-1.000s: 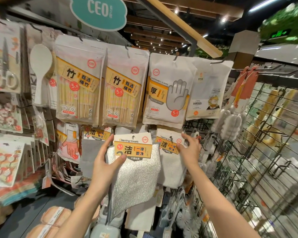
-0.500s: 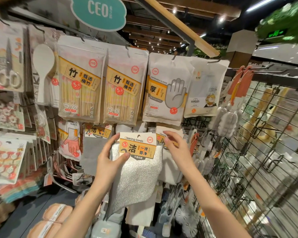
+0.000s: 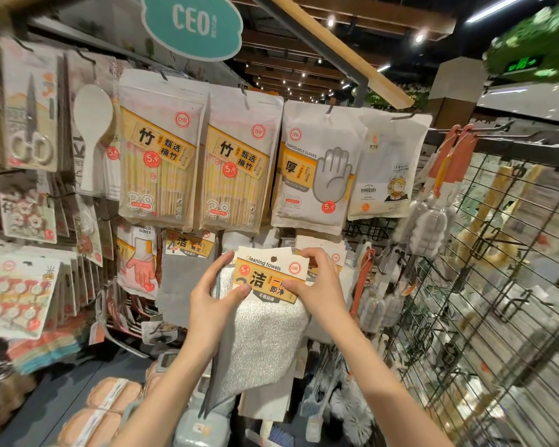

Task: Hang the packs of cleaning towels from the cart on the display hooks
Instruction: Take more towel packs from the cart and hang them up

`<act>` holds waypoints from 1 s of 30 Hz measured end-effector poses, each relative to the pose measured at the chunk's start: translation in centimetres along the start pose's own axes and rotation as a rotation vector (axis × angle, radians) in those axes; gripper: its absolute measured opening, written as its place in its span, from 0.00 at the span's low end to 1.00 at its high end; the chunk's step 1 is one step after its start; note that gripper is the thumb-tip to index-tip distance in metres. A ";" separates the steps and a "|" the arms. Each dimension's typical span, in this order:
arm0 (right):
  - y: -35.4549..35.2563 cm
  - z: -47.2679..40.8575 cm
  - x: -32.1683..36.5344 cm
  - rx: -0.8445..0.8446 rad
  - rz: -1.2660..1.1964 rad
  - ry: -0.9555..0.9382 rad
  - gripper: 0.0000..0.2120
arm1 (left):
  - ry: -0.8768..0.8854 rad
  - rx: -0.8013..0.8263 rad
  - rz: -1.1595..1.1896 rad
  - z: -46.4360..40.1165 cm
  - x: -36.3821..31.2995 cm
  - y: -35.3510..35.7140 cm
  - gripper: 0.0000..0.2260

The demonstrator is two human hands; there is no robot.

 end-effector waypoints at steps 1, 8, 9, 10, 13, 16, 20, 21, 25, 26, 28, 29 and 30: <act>0.0 0.0 0.1 -0.016 -0.013 -0.009 0.24 | -0.004 -0.004 -0.003 0.0 0.0 0.0 0.27; -0.2 0.3 -0.4 -0.001 -0.263 0.081 0.23 | -0.016 0.008 0.087 -0.4 -0.2 0.1 0.21; -0.2 0.4 -0.6 0.004 -0.279 0.093 0.22 | -0.020 0.008 0.114 -0.5 -0.3 0.1 0.18; -0.2 0.4 -0.8 0.010 -0.294 0.103 0.22 | -0.029 0.013 0.130 -0.6 -0.3 0.1 0.17; -0.5 0.5 -1.4 0.008 -0.346 0.112 0.22 | -0.057 0.019 0.157 -0.9 -0.1 0.0 0.14; -1.1 0.3 -2.1 -0.020 -0.341 0.120 0.22 | -0.055 0.012 0.162 -1.3 0.3 -0.3 0.15; -2.1 -0.2 -3.4 -0.053 -0.308 0.133 0.22 | -0.029 0.018 0.086 -1.5 0.6 -0.7 0.23; -2.4 -0.4 -3.7 -0.066 -0.317 0.130 0.21 | -0.021 0.014 0.080 -1.6 0.8 -0.8 0.23; -3.1 -1.0 -5.1 -0.119 -0.325 0.148 0.20 | 0.010 0.007 0.076 -1.9 1.1 -0.7 0.23; -3.2 -1.1 -5.5 -0.127 -0.317 0.157 0.21 | 0.010 0.008 0.083 -2.0 1.1 -0.5 0.23; -3.4 -1.5 -6.2 -0.142 -0.303 0.158 0.21 | 0.010 0.005 0.104 -2.0 1.1 -0.5 0.23; -3.5 -1.7 -6.6 -0.153 -0.298 0.160 0.21 | 0.010 -0.001 0.104 -2.0 1.2 -0.5 0.23; -3.5 -2.0 -6.9 -0.166 -0.291 0.164 0.20 | 0.009 -0.006 0.097 -2.1 1.3 -0.6 0.23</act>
Point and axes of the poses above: each hand's wrist, its own z-axis away from the middle knuckle, its own y-axis out of the palm, x = y × z, the point moved 3 cm from there along -z, towards the middle knuckle, and after that the axes turned 5 degrees about x, right-handed, at the moved point
